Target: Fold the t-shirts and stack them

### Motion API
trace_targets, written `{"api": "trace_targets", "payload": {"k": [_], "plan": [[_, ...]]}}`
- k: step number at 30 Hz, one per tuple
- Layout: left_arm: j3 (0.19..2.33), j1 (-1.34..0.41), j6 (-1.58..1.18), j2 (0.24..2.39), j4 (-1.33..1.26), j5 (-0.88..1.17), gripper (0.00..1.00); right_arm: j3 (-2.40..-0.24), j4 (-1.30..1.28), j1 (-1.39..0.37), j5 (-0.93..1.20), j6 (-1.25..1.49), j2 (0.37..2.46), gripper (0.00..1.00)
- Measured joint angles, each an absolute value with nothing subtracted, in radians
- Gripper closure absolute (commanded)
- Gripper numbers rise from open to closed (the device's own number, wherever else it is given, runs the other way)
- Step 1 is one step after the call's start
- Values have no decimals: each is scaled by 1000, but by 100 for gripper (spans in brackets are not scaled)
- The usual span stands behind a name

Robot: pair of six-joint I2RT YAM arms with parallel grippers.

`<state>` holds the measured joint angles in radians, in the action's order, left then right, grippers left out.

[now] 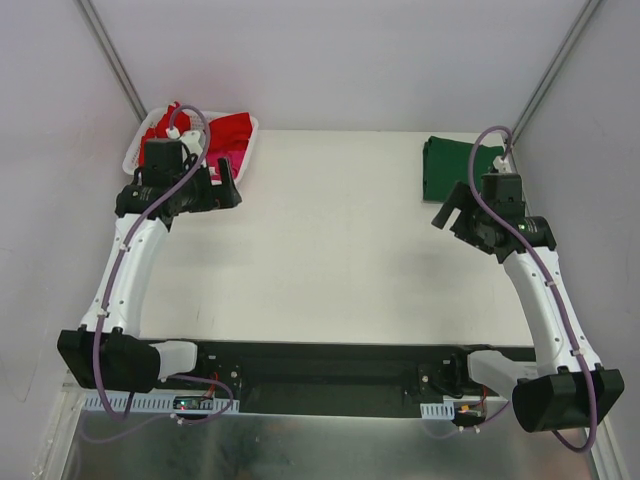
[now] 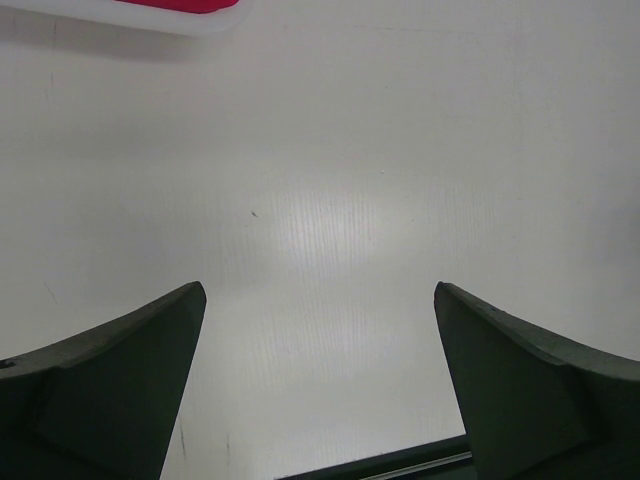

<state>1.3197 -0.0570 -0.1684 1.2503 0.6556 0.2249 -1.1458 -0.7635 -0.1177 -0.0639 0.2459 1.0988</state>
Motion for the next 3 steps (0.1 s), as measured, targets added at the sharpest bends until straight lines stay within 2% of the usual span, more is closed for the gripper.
{"api": "trace_targets", "payload": {"k": [3], "plan": [[1316,-57,-168,1244,665,225,1,-1147,-760,-118,-64,244,1100,4]]}}
